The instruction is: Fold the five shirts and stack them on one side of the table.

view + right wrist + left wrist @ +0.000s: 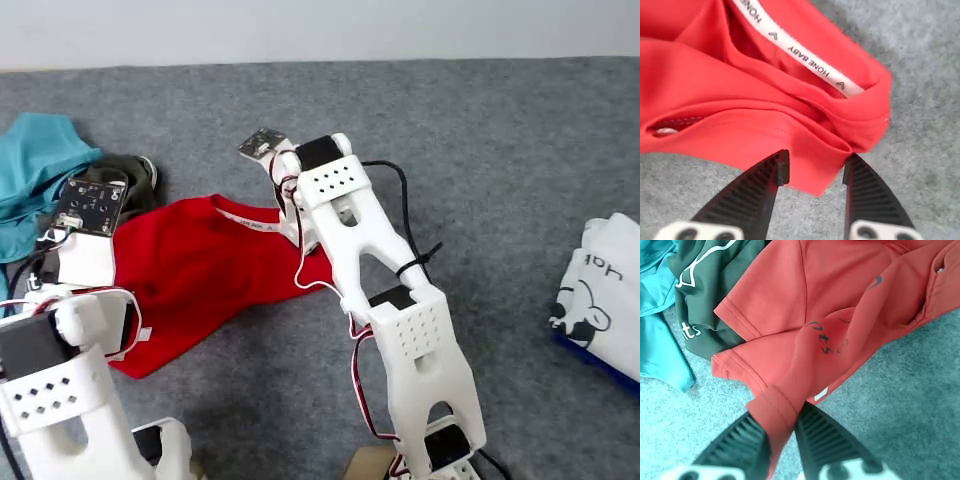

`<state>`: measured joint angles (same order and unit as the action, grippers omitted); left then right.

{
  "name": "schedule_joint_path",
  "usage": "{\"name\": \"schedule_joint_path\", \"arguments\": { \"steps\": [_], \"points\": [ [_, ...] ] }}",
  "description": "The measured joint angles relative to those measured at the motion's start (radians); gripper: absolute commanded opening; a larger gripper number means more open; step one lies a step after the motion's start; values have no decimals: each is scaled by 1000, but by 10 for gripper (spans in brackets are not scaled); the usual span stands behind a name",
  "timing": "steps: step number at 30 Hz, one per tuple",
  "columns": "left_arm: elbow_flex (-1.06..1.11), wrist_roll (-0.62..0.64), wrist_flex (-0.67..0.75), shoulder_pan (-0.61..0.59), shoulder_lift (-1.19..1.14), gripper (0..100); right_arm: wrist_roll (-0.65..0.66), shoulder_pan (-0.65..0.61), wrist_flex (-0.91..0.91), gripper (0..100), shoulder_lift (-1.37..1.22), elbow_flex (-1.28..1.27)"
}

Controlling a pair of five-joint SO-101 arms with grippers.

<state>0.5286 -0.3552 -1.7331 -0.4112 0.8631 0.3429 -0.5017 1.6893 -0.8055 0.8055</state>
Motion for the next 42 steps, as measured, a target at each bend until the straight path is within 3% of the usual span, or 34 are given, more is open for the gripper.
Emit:
{"name": "schedule_joint_path", "arguments": {
  "steps": [12, 18, 26, 34, 42],
  "points": [
    [0, 0, 0, 0, 0, 5, 0, -25, 8, 166, -77, -6],
    [0, 0, 0, 0, 0, 5, 0, -46, 34, 9, -78, 38],
    [0, 0, 0, 0, 0, 5, 43, -29, 61, 10, -64, 71],
    [-5, 0, 0, 0, 0, 5, 83, 48, 61, 10, 144, 74],
    [-178, 25, 0, 0, 0, 5, 84, 132, 63, 10, 431, 74]
  ]
}}
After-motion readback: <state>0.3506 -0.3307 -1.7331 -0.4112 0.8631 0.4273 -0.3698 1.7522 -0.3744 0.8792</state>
